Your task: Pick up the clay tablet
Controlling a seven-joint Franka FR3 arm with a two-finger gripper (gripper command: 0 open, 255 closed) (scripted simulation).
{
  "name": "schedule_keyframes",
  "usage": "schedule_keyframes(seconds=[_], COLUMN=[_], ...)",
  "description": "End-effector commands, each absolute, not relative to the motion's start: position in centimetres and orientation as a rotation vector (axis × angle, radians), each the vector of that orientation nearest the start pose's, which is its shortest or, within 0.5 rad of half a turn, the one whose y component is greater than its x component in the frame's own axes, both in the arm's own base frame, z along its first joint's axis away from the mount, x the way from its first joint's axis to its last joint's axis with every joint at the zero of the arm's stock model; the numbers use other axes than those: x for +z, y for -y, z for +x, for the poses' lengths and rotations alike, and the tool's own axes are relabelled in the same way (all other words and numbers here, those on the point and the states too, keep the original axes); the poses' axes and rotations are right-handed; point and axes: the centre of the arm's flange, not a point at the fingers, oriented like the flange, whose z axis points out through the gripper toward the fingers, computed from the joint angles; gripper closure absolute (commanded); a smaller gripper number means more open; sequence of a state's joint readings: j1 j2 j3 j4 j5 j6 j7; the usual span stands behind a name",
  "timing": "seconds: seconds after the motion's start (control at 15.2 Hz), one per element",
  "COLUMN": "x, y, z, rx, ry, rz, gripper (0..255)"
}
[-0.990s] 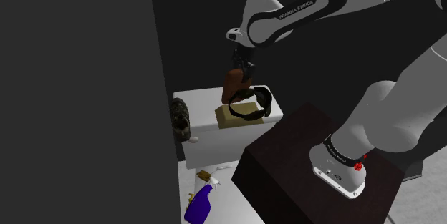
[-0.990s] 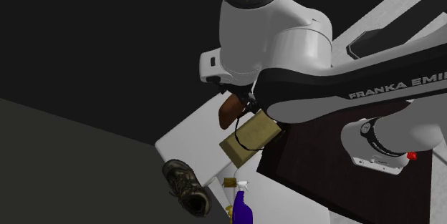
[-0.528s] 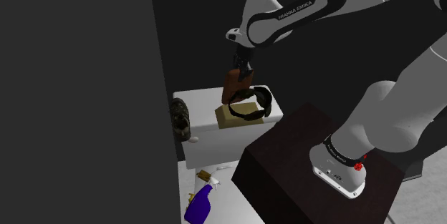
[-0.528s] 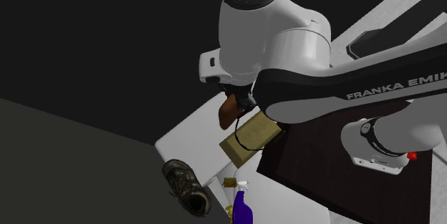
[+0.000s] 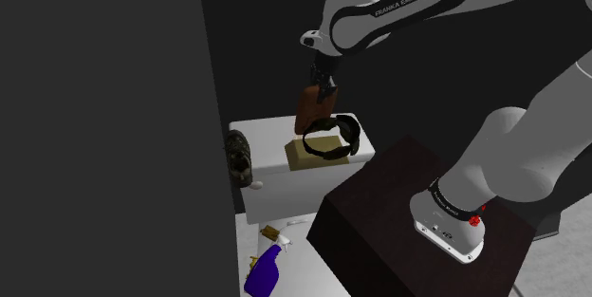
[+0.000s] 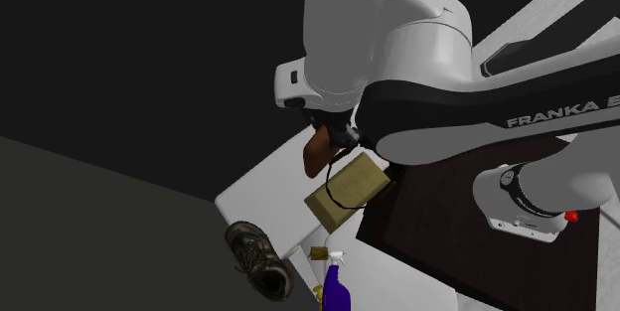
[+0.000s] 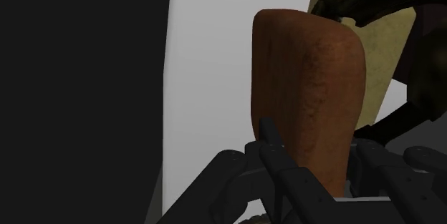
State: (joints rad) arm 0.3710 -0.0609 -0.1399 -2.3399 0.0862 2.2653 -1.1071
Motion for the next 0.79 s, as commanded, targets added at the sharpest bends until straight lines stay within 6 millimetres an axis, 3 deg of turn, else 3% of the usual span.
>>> schedule_keyframes(seconds=[0.0,0.59,0.73], x=[36.8,41.5,41.6], y=[-11.6,-11.6,-11.6], z=[48.2,48.2,48.2], rx=[-0.029,-0.029,-0.029], ry=[1.836,1.836,1.836], rz=[-2.458,-2.458,-2.458], gripper=[255,255,255])
